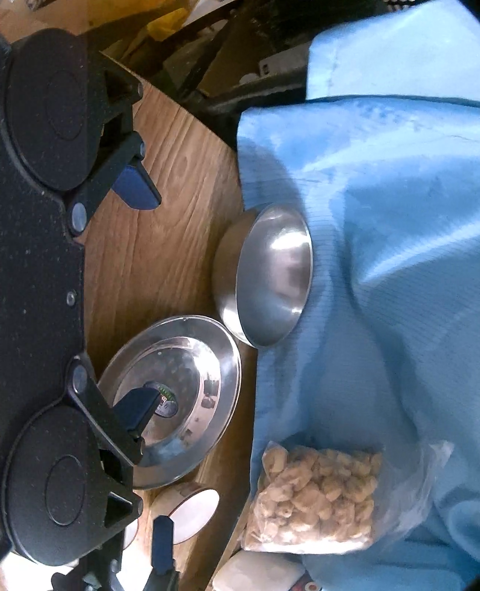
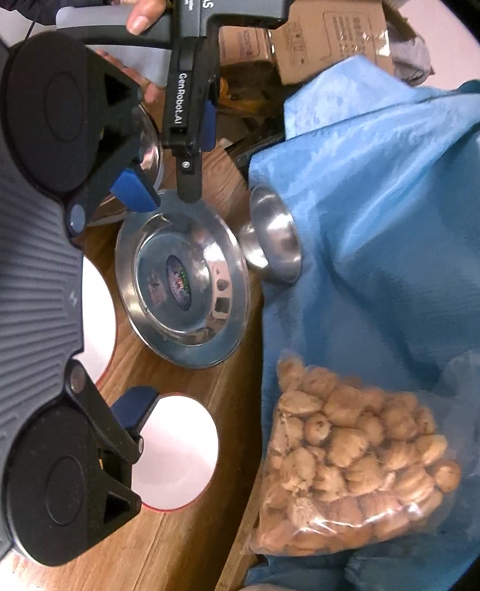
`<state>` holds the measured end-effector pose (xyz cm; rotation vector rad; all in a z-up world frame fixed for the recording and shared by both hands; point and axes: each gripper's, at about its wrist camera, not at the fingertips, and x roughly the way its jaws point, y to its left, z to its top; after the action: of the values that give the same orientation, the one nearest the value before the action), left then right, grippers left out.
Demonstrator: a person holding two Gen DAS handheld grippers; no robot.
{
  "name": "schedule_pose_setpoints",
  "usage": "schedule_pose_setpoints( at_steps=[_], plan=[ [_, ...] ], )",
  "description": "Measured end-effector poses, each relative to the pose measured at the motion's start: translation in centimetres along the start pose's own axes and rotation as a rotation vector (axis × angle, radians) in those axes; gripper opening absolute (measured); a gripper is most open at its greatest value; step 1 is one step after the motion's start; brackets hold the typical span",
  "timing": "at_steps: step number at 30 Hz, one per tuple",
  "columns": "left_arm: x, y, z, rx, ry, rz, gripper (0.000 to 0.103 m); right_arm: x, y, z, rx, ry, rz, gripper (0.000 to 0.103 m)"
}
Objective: Organize plates and bowls
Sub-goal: 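Move the left tool to the flat logo steel plate while the right tool approaches it, then grip the flat steel plate rim with both tools and lift it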
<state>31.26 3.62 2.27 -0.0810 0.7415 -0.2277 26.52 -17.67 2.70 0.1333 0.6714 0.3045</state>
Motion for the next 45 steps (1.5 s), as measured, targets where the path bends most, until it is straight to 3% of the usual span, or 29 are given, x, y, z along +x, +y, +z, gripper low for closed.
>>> schedule_pose_setpoints(
  at_steps=[6,11,15,23,29,35,37,40,43,45],
  plan=[
    [1.4,0.5,0.5,-0.052,0.047,-0.023,0.102,2.0,-0.3,0.5,0.049,0.069,0.0,0.103],
    [2.3,-0.4,0.6,-0.003,0.092,0.052,0.102,3.0,-0.2,0.6,0.038,0.08,-0.025,0.102],
    [2.3,-1.0,0.7,0.037,0.087,0.036,0.102,3.3,-0.2,0.7,0.043,0.064,-0.031,0.091],
    [2.9,-0.9,0.9,0.005,0.12,0.042,0.102,3.7,-1.1,0.3,0.088,0.067,-0.032,0.081],
    [2.4,-1.1,0.9,-0.009,0.099,0.038,0.098,3.6,-1.5,-0.2,0.101,0.05,-0.016,0.064],
    [2.6,-1.3,1.0,-0.019,0.112,0.066,0.077,3.5,-2.0,-0.4,0.111,0.035,-0.02,0.046],
    [2.6,-1.5,1.0,-0.016,0.111,0.063,0.065,3.5,-2.3,-0.5,0.124,0.024,-0.012,0.041],
    [2.5,-1.5,1.0,-0.015,0.102,0.044,0.043,3.5,-2.3,-0.7,0.123,0.015,-0.002,0.039],
    [2.4,-1.5,0.8,-0.033,0.093,0.017,0.028,3.5,-2.2,-0.8,0.125,0.007,0.022,0.035],
    [2.3,-1.9,0.8,-0.02,0.09,0.012,0.024,3.5,-2.3,-0.8,0.129,0.001,0.023,0.032]
  ],
)
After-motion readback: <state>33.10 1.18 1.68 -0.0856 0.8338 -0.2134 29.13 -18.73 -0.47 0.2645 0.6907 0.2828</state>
